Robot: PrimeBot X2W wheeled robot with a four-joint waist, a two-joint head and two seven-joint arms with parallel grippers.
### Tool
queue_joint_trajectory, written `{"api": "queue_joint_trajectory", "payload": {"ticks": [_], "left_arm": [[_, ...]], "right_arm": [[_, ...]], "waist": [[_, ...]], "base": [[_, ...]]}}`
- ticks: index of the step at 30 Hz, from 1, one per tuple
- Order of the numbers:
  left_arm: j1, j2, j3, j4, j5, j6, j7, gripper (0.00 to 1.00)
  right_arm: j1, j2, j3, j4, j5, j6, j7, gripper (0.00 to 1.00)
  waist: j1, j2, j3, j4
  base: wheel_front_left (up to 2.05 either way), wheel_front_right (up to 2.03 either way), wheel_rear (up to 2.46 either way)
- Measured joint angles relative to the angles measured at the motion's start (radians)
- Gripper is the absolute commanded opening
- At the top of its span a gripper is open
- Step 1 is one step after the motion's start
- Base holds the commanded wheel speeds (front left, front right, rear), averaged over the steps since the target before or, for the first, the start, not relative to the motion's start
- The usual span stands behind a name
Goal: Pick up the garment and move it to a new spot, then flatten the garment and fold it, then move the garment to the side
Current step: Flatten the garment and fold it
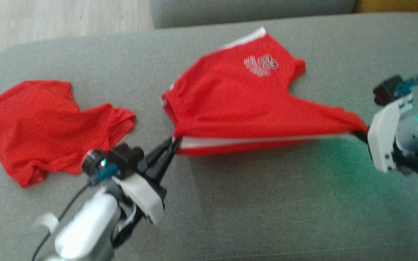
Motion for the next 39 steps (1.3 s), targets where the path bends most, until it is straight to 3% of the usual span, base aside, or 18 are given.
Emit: {"api": "queue_joint_trajectory", "payload": {"ticks": [7,13,27,39], "left_arm": [[0.161,-0.008,-0.006,-0.067,0.008,0.0,0.0,0.0],[0.207,-0.02,-0.003,-0.11,0.016,0.0,0.0,0.0],[0.104,-0.1,0.095,-0.113,0.07,0.0,0.0,0.0],[-0.048,-0.159,0.09,-0.045,0.094,0.0,0.0,0.0]], "right_arm": [[0.142,-0.117,0.038,-0.133,0.085,0.0,0.107,0.0],[0.178,-0.174,-0.015,-0.197,0.094,0.0,0.103,0.0],[0.065,-0.121,-0.164,-0.17,-0.008,0.0,0.131,0.0],[-0.126,-0.057,-0.187,-0.067,-0.125,0.0,0.176,0.0]], "waist": [[-0.0001,0.0,-0.093,0.001],[0.0001,0.0,-0.113,0.015],[0.0003,0.0,-0.02,0.052],[0.0005,0.0,0.11,0.096]], "base": [[0.0,0.0,0.0],[0.0,0.0,0.0],[0.0,0.0,0.0],[0.0,0.0,0.0]]}}
